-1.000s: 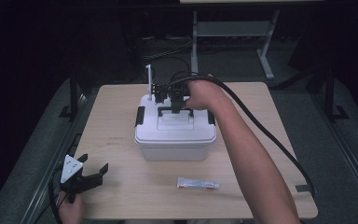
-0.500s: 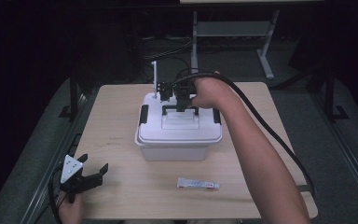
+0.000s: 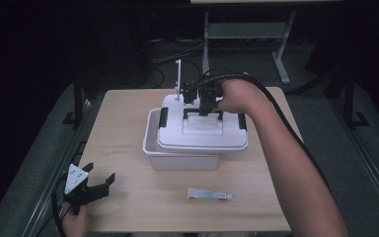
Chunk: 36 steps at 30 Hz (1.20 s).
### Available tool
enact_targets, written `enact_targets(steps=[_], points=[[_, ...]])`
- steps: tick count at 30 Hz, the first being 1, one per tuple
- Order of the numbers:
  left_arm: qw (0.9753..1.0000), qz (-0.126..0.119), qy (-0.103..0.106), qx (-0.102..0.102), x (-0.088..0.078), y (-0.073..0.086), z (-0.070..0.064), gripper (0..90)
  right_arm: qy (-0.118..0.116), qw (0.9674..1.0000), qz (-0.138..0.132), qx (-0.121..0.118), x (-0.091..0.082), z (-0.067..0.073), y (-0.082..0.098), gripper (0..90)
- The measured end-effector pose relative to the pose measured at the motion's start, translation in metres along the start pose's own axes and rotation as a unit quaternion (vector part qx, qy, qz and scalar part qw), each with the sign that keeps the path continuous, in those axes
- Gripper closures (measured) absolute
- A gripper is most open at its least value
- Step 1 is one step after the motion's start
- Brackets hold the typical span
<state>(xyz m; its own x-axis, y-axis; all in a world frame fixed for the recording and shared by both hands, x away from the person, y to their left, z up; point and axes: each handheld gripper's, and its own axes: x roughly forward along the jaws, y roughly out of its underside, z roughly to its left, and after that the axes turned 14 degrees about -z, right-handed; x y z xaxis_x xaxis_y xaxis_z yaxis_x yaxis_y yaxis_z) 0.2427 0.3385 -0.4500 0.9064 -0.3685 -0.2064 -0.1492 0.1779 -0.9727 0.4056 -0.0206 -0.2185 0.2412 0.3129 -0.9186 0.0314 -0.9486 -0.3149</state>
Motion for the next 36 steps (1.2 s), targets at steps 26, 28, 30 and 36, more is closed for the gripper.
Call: enact_targets(steps=[26,28,30,36], points=[[1.0,0.001,0.002,0.003,0.001,0.0,-0.002,13.8,0.018,0.9991,0.011,0.038,-0.031,0.005,0.062,83.8],[1.0,0.001,0.003,0.004,0.001,0.0,-0.002,13.8,0.018,0.999,0.012,0.04,-0.033,0.005,0.067,83.8],[1.0,0.001,0.003,0.004,0.001,0.0,-0.002,13.8,0.017,0.9989,0.012,0.042,-0.034,0.005,0.07,83.8],[1.0,0.001,0.004,0.006,0.001,-0.001,-0.003,13.8,0.017,0.9984,0.015,0.052,-0.037,0.006,0.082,83.8]])
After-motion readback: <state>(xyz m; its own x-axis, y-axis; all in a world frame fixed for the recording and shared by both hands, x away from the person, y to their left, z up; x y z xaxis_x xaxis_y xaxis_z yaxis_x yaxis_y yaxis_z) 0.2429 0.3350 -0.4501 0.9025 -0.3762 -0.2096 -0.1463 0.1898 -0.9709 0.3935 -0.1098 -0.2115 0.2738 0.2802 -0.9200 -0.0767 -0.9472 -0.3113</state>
